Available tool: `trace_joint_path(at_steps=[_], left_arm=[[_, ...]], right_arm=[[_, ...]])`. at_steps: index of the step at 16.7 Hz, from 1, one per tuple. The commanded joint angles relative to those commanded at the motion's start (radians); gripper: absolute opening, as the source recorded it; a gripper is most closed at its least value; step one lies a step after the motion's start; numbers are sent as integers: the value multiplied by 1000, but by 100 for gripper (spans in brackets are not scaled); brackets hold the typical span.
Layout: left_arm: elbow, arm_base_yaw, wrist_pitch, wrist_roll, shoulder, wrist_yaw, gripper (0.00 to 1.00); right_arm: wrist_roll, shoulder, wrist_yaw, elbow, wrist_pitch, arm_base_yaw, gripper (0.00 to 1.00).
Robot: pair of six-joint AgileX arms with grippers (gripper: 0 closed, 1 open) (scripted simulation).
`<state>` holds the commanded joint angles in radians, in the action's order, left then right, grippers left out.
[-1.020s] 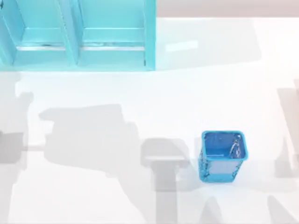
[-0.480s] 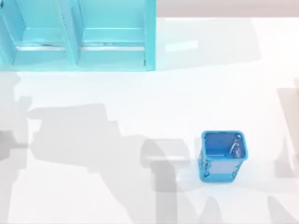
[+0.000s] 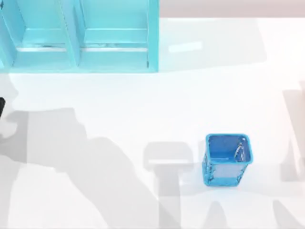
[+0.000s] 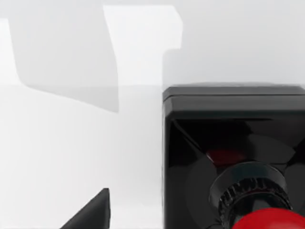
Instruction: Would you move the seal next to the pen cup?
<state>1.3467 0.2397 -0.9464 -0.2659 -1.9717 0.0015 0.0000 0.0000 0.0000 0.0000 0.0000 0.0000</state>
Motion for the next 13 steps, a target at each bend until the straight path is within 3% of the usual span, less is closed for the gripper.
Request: trace_joint_path(at_steps=[3,13], left_arm=[[0,0,0,0,0,0,100],[0,0,0,0,0,0,25]], right_arm=[[0,0,0,0,0,0,100],[0,0,0,0,0,0,100]])
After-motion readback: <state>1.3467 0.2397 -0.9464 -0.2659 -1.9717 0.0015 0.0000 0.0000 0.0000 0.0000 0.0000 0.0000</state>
